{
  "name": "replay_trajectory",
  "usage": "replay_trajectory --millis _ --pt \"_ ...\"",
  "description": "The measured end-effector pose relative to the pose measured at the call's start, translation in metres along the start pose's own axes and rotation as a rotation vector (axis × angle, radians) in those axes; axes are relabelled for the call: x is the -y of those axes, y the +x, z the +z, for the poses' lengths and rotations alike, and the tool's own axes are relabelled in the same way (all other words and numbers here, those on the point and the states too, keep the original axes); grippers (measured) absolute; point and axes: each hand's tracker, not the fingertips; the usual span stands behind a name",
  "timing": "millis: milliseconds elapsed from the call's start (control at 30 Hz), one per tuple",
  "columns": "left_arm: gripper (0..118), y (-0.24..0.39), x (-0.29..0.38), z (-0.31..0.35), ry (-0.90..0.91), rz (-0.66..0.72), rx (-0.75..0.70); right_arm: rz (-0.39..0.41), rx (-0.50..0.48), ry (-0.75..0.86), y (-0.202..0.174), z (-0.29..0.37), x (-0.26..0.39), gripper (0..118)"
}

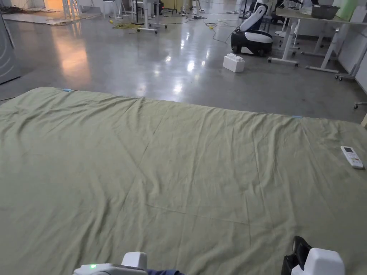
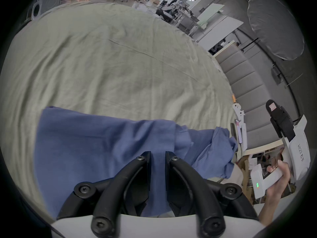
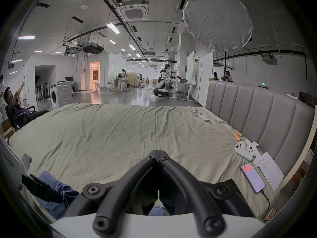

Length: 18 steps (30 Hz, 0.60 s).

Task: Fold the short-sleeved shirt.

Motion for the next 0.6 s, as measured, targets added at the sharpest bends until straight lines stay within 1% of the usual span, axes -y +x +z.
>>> replay_trajectory --millis 67,200,300,433,467,567,600 --pt "15 0.005 0.003 -0.011 -0.003 -0.006 0.004 0.002 0.003 0.003 0.001 0.002 0.000 0" --pt "14 0.006 0.008 -0.031 -0.029 -0.022 -0.042 0.004 0.009 0.005 0.003 0.004 -0.001 0" --pt "14 0.007 0.007 -0.028 -0.023 -0.014 -0.037 0.004 0.013 0.005 0.004 0.004 -0.001 0" --pt "15 0.008 0.001 -0.008 -0.022 -0.053 -0.012 0.003 0.010 0.005 0.004 0.003 -0.001 0" --pt "20 0.006 -0.002 0.002 -0.004 -0.058 0.009 0.005 0.009 0.006 0.003 0.003 -0.002 0" --pt "55 -0.003 -0.009 0.037 0.051 -0.067 0.058 0.008 0.004 0.013 0.002 0.004 -0.005 0" --pt "60 -0.011 -0.013 0.050 0.060 -0.067 0.066 0.012 0.003 0.015 0.002 0.004 -0.007 0"
